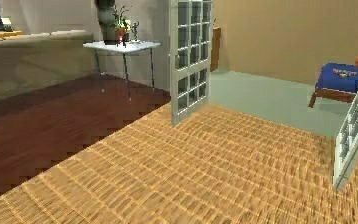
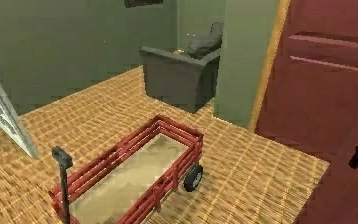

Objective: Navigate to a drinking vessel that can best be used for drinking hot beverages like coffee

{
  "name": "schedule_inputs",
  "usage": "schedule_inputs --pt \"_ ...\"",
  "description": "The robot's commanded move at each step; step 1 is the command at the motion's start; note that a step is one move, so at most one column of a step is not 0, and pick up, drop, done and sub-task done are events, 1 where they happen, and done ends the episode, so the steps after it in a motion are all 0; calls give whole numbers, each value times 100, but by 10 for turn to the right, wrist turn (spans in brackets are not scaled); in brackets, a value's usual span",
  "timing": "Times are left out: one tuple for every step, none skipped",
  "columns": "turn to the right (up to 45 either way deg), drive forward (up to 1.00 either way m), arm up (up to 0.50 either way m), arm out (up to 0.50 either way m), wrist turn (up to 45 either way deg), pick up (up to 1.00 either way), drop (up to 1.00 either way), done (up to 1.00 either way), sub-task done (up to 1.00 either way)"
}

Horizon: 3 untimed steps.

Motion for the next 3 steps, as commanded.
schedule_inputs --pt "-330 0 0 0 0 0 0 0 0" --pt "0 45 0 0 0 0 0 0 0" --pt "450 0 0 0 0 0 0 0 0"
